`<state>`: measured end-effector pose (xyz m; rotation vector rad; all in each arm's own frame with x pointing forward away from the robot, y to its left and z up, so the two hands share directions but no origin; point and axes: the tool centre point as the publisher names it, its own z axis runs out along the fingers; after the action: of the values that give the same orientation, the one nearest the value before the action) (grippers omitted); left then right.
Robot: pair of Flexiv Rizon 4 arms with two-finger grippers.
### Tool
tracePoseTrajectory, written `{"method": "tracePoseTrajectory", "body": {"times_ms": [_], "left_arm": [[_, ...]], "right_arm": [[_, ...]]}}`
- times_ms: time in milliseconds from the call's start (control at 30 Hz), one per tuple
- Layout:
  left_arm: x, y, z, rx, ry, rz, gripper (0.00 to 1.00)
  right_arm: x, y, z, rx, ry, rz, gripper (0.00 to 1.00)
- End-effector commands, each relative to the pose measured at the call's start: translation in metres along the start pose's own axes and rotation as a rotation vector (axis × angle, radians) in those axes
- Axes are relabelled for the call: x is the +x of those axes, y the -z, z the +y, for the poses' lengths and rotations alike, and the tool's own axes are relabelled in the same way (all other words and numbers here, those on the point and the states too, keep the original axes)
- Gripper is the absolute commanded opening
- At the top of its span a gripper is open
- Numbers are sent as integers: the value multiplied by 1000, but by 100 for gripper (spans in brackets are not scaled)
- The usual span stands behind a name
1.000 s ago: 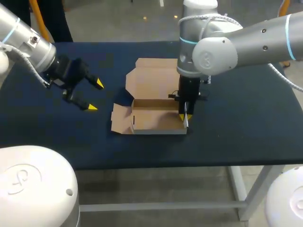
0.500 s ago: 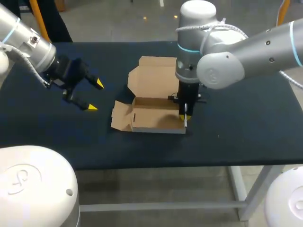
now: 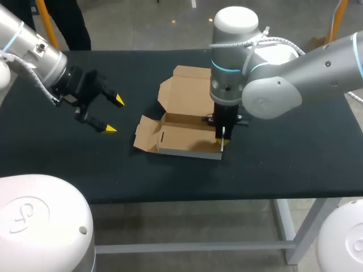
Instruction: Assemble the packaging by folding the flat box into shape, placing the metal phone stand inside, and closing the box properly
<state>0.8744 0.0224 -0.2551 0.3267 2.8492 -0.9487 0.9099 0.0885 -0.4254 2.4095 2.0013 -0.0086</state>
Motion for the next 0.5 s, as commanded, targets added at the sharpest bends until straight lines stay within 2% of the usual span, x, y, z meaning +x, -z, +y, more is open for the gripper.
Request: {"method": "tracePoseTrajectory", "body": {"times_ms": [33,300,500], "left_arm": [[0,1,0,-3,1,3,100],[0,1,0,-3,1,3,100],[0,1,0,-3,1,3,100]], "right_arm": [[-3,-3,2,3,9,3,0],[-5,-2,6,35,139,-5,0],[-5,-1,8,64,213,-47,0]]}}
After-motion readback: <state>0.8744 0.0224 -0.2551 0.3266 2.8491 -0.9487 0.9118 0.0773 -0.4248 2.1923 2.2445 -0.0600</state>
